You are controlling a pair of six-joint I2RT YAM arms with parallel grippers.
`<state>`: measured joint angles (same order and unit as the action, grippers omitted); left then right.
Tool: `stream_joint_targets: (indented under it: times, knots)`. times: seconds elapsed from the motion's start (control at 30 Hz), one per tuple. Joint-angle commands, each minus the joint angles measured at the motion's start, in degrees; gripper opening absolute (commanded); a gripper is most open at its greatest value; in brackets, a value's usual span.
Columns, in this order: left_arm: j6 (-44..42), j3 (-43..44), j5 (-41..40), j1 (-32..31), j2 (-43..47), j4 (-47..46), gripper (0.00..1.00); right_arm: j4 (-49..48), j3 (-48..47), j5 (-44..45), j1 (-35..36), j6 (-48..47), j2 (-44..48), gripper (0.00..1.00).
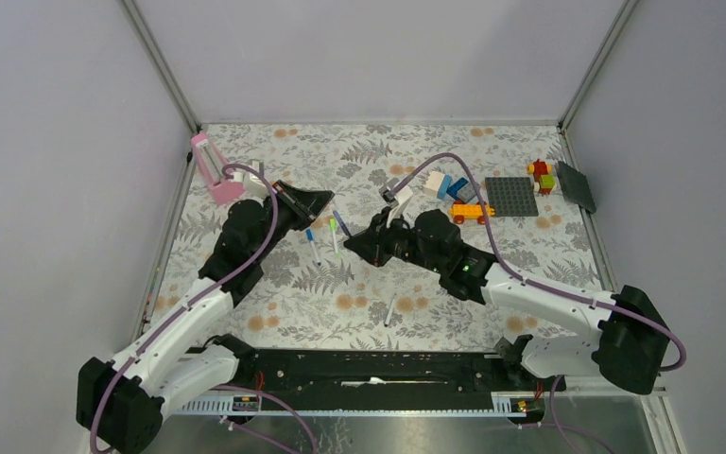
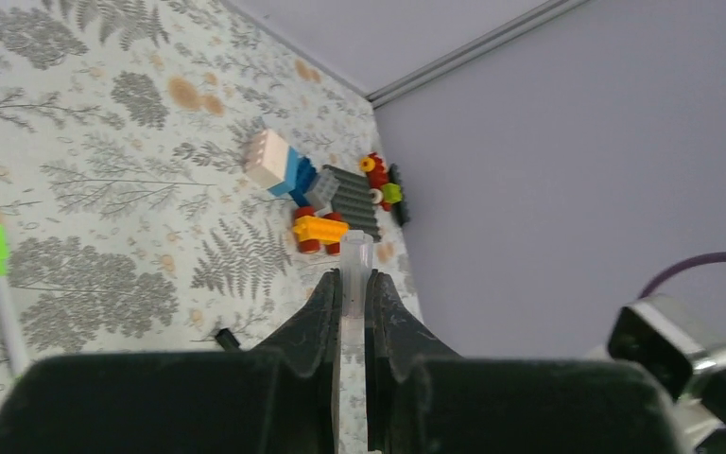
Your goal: Insert the pens into the pen caps
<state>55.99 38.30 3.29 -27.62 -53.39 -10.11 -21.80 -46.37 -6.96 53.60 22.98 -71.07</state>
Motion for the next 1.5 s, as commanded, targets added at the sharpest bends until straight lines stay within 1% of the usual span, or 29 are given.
stream_joint_targets:
  times: [0.0,0.3,0.53,1.0,1.47]
  knots:
    - [3.54,-0.52,3.07,0.68,2.32,-6.00,0.00,0.33,-3.79,1.56,2.71,-0.61,-1.44,0.00]
    - [3.67,-1.05,3.03,1.15,3.58,-5.84,0.00,1.91,-5.20,4.34,4.66,-1.49,-2.64,0.00]
    - [3.01,-0.95,2.67,1.42,4.83,-5.10,0.00,4.32,-5.75,8.90,4.84,-1.84,-2.77,0.00]
    - [2.49,-0.97,3.92,1.51,4.91,-4.58,0.00,4.42,-7.10,11.10,4.93,-2.19,-3.13,0.00]
    - [2.28,-1.43,4.57,1.51,4.62,-4.83,0.00,4.24,-8.47,11.35,4.94,-2.42,-4.09,0.00]
